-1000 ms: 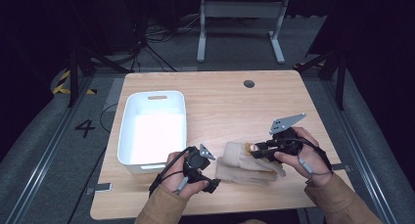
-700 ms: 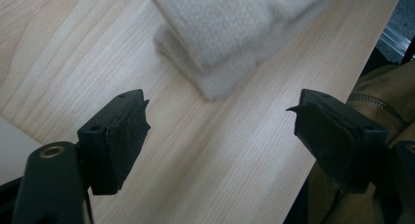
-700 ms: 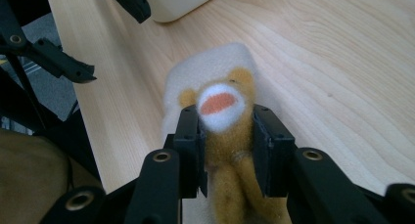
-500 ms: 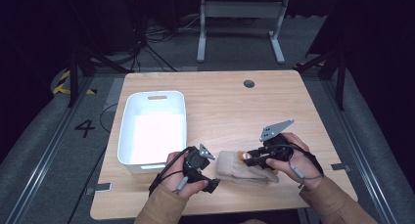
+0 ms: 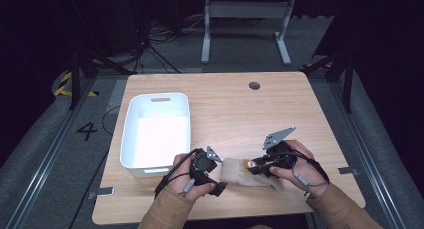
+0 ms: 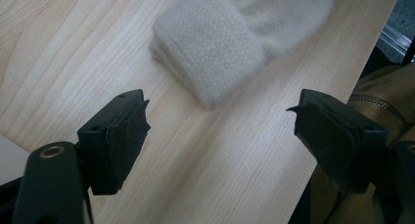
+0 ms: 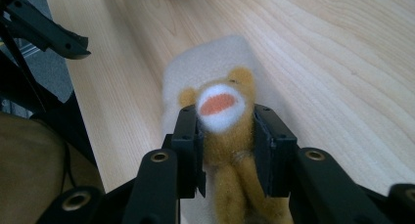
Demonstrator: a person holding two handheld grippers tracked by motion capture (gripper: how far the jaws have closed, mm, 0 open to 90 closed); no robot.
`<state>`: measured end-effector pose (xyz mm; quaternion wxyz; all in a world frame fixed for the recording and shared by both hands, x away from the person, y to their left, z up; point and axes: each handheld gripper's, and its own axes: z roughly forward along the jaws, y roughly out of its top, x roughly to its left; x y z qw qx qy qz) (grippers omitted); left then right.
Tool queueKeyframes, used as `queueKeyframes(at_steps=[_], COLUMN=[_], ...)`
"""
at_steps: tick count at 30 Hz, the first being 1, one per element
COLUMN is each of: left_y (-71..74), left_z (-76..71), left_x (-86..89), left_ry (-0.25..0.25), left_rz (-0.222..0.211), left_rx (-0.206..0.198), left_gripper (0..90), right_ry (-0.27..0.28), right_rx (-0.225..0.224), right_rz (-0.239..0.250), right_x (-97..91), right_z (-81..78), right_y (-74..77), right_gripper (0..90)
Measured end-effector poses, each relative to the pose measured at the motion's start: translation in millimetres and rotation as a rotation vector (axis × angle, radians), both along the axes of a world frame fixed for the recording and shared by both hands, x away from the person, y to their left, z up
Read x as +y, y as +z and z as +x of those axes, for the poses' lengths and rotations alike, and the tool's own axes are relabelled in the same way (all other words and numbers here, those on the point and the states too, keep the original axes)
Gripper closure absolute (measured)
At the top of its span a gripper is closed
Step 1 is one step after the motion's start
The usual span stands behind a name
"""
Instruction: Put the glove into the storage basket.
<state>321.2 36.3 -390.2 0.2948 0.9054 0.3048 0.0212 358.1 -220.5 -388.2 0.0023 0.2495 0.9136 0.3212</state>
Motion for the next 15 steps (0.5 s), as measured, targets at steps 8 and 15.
queueKeyframes(at_steps=[8,15], left_y=[0.2,0.5], left_z=[1.7,3.5], left_x=[-4.2,-8.2], left_ry=[-0.012,-0.021], left_rz=[-0.005,-0.005], left_rx=[-0.002,-0.003], left_gripper=[20.6,20.5], right_ry=[-0.022,-0.031], right_rx=[-0.001,-0.08], right_rz=[-0.053,-0.007], right_x=[0.4,-5.0], right_z=[-2.4,-4.2], right_y=[-8.4,-5.5], right_gripper=[59.9,45.6])
